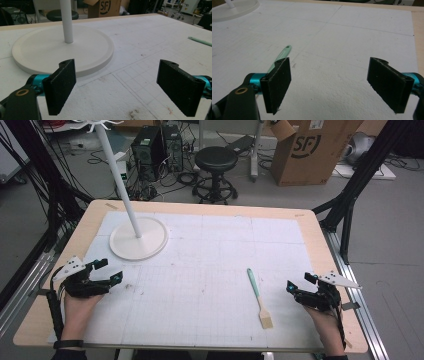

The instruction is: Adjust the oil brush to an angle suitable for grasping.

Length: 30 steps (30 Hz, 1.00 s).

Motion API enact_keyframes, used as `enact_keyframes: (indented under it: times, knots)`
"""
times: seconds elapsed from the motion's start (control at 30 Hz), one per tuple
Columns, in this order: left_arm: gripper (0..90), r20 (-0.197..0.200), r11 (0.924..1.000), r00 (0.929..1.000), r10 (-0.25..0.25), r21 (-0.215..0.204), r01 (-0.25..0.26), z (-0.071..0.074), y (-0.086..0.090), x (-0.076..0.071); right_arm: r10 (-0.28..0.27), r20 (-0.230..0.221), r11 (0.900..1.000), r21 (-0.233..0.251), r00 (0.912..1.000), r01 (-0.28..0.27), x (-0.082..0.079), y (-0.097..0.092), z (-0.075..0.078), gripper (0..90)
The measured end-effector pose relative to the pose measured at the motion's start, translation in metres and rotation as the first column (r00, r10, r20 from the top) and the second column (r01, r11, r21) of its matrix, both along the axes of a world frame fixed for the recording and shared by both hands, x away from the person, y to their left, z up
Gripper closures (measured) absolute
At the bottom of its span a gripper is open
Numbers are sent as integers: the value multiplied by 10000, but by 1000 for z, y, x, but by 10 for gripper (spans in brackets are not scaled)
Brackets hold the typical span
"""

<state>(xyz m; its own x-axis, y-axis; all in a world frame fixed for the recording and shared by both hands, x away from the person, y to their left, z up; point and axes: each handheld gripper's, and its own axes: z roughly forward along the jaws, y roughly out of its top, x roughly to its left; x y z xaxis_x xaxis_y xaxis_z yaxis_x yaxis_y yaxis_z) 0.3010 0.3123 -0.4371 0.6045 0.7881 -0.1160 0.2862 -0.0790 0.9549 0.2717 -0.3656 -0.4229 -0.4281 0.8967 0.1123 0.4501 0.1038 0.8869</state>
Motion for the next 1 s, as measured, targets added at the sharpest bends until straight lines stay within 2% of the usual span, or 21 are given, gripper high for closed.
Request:
enact_keyframes:
  times: [0.3,0.4,0.57,0.73,1.0]
  knots:
    - [165,59,10000,9999,83,27,-83,0,2,0,412,-114,9991,-62,9991,-412,-3,13,1,188]
    - [166,25,9997,9999,167,198,-167,-1,3,1,628,-122,9979,-121,9979,-630,-2,20,2,188]
    - [166,40,9995,9998,203,246,-204,-1,3,1,839,-218,9963,-170,9962,-842,-3,27,0,188]
    - [167,57,9995,9997,248,208,-249,-1,3,1,1077,-316,9939,-214,9937,-1084,-5,36,-1,188]
    - [167,67,9994,9996,286,216,-288,-1,2,3,1352,-738,9895,-423,9881,-1385,-6,51,-6,188]
